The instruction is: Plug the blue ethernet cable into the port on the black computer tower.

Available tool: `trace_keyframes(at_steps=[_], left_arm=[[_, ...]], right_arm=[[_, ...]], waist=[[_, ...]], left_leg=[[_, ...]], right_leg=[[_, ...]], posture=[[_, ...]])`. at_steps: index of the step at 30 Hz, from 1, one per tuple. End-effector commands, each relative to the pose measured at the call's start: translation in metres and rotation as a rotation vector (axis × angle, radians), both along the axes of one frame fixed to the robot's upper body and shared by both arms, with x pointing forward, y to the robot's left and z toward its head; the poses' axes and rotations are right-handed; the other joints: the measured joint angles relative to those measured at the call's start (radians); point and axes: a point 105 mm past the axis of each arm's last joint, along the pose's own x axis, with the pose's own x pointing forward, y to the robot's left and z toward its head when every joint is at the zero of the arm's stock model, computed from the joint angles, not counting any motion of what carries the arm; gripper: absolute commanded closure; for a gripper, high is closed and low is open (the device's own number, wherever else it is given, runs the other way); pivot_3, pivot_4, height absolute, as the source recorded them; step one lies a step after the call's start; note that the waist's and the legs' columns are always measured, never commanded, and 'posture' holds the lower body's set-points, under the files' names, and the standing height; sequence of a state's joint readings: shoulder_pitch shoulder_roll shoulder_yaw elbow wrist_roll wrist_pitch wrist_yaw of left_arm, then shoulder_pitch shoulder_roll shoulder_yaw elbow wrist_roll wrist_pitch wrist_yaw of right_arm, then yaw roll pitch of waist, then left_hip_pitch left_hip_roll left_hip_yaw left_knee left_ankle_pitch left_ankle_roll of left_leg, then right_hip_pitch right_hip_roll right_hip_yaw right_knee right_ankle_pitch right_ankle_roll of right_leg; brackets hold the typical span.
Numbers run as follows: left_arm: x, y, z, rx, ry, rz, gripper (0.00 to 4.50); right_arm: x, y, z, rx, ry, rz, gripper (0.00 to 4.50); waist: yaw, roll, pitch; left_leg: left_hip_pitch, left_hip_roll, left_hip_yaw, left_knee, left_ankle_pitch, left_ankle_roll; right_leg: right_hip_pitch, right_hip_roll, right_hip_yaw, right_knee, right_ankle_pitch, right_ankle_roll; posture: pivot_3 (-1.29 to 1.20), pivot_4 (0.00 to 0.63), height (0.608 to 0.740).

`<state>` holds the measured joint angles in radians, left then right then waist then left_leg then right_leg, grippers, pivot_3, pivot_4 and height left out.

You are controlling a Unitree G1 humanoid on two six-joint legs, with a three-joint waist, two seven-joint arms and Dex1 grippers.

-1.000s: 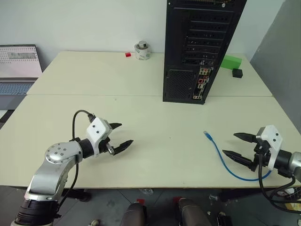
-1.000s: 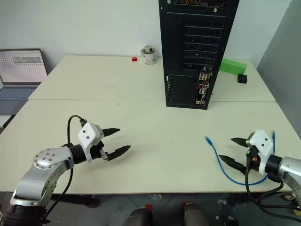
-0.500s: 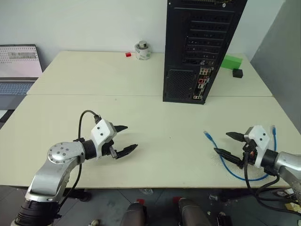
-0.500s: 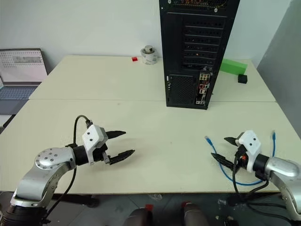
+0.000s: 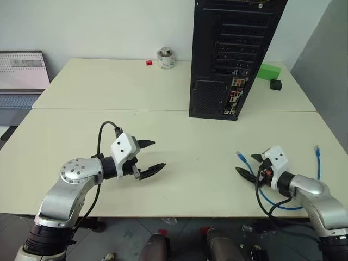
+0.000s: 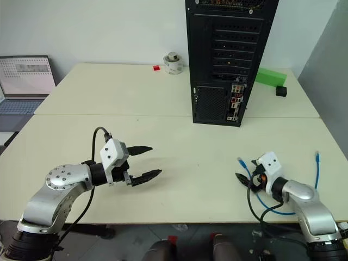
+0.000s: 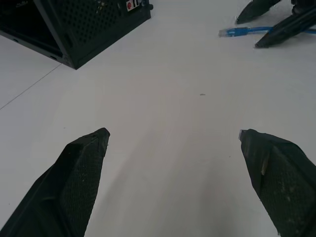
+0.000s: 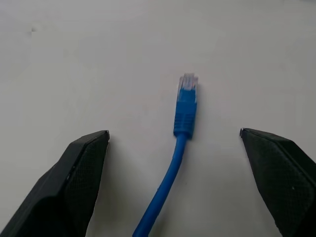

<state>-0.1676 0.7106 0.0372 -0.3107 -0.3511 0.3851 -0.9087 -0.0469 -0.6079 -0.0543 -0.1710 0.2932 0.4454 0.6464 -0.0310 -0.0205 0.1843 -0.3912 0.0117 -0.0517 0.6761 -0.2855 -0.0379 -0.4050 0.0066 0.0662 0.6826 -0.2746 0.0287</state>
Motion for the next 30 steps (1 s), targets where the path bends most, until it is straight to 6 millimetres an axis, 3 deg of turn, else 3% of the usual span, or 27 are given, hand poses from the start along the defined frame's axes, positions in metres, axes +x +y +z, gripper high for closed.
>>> trace_keyframes(at_steps=[1,4,13,19,30], left_arm=[[-0.003,-0.005,0.008,-0.003,-0.042,-0.030,0.00],[-0.003,-0.005,0.007,-0.003,-0.042,-0.030,0.00],[-0.004,-0.009,0.006,-0.019,-0.028,-0.073,0.00],[-0.006,-0.010,0.002,-0.002,-0.005,-0.113,0.00],[0.000,-0.033,-0.010,0.058,0.040,-0.300,0.00]], right_arm=[[-0.003,-0.006,-0.002,-0.020,-0.007,-0.014,0.37],[-0.005,-0.008,-0.004,-0.032,-0.002,-0.015,0.97],[-0.001,-0.011,-0.005,-0.048,-0.010,-0.028,3.34],[0.002,-0.002,0.001,-0.056,-0.025,0.032,4.46],[-0.010,0.076,0.034,-0.098,-0.062,0.504,4.46]], waist=[[0.000,0.000,0.000],[0.000,0.000,0.000],[0.000,0.000,0.000],[0.000,0.000,0.000],[-0.001,0.000,0.000]], left_leg=[[0.000,0.000,0.000,0.000,0.000,0.000],[0.000,0.000,0.000,0.000,0.000,0.000],[0.000,0.000,0.000,0.000,0.000,0.000],[0.000,0.000,0.000,0.000,0.000,0.000],[0.000,0.000,0.000,0.000,0.000,0.000]], right_leg=[[0.000,0.000,0.000,0.000,0.000,0.000],[0.000,0.000,0.000,0.000,0.000,0.000],[0.000,0.000,0.000,0.000,0.000,0.000],[0.000,0.000,0.000,0.000,0.000,0.000],[0.000,0.001,-0.001,0.000,0.000,0.000]], posture=[[0.00,0.150,0.740],[0.00,0.150,0.740],[0.00,0.150,0.740],[0.00,0.150,0.740],[0.00,0.150,0.740]])
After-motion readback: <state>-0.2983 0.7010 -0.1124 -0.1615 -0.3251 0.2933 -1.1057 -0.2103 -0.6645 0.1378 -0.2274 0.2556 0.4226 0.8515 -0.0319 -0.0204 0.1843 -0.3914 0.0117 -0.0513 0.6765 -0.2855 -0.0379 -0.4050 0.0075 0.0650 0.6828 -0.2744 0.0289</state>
